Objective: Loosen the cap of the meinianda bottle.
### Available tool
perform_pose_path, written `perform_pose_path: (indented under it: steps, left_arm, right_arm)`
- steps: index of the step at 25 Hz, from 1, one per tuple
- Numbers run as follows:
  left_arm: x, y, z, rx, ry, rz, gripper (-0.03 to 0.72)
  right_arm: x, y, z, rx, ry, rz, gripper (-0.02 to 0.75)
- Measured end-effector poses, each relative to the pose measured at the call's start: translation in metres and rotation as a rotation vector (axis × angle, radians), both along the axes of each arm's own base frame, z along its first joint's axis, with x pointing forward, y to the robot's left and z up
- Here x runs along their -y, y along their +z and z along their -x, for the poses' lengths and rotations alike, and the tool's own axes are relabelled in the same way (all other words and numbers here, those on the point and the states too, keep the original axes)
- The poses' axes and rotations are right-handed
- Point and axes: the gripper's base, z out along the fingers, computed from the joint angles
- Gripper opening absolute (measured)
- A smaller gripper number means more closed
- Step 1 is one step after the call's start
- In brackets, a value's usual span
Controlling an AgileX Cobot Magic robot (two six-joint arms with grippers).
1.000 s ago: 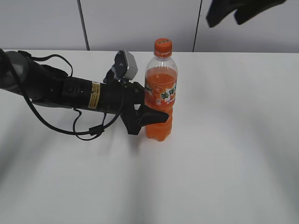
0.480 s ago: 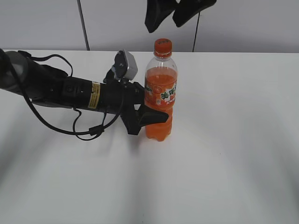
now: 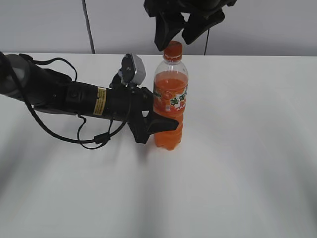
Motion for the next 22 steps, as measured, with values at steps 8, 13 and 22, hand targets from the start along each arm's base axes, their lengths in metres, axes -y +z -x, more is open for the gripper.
perform_pose_path:
  steps: [8,13,22]
  left_arm:
    - [0.0,0.0,0.0,0.0,0.0,0.0,0.405]
    - [0.0,0.0,0.0,0.0,-0.001,-0.001,0.405]
    - [0.0,0.0,0.0,0.0,-0.001,-0.001,0.405]
  right_arm:
    - [0.0,0.0,0.0,0.002,0.0,0.005,0.458]
    - [-0.001,-0.006,-0.003,-0.002,-0.001,0.02,0.457]
    - [-0.002,-0.011,-0.005,-0.014,0.0,0.027,0.358]
